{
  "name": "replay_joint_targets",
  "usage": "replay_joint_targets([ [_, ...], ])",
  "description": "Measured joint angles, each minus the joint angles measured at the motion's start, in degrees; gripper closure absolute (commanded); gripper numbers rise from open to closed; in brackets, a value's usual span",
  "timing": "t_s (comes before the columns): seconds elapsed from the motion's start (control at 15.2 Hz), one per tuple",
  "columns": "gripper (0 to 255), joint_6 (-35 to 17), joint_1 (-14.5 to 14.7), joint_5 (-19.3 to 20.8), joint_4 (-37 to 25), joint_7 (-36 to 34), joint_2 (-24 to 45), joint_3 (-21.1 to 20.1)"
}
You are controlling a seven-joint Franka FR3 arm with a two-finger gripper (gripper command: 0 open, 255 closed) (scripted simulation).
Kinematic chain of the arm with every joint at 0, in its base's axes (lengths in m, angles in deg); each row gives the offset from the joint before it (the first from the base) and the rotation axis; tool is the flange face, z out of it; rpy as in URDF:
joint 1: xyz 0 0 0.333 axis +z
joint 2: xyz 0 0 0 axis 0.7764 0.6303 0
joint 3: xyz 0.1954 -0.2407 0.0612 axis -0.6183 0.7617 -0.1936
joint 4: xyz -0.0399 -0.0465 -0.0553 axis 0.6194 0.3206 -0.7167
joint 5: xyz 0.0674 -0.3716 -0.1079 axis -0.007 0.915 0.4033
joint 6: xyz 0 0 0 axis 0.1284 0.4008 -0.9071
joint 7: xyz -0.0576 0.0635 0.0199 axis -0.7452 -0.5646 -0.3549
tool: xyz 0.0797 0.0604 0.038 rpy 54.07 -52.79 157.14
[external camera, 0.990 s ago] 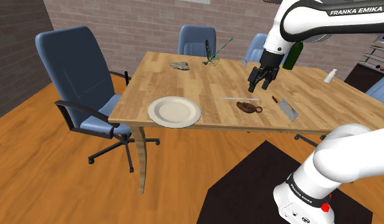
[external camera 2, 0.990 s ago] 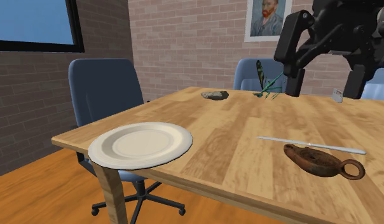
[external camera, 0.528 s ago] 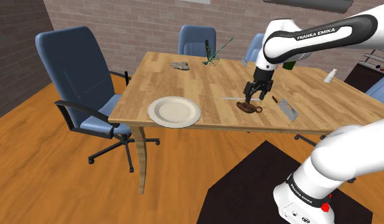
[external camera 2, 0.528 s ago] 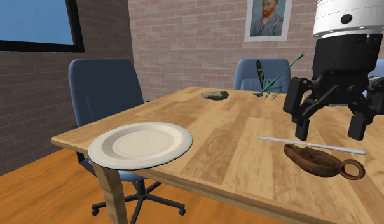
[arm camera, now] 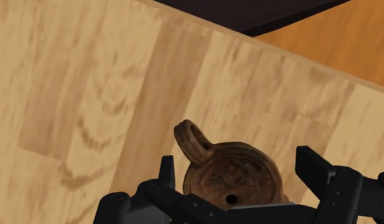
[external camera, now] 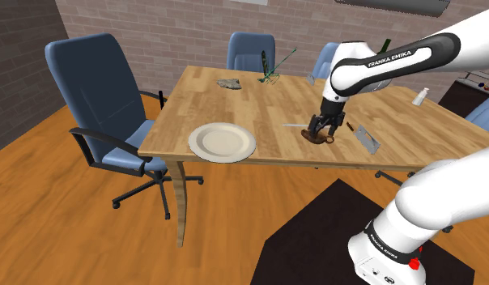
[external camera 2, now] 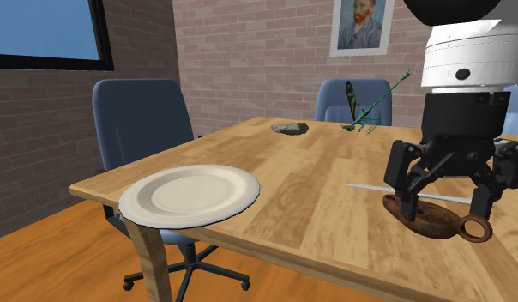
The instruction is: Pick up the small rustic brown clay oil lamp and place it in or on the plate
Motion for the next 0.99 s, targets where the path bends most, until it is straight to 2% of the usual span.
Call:
replay_joint_targets([
  [0.46,0,-1.4,0.0,0.0,0.7,-0.1,0.6,0.0],
  [0.53,255,-1.4,0.0,0.0,0.7,-0.1,0.6,0.0],
  [0.99,255,-1.4,0.0,0.0,0.7,-0.1,0.6,0.0],
])
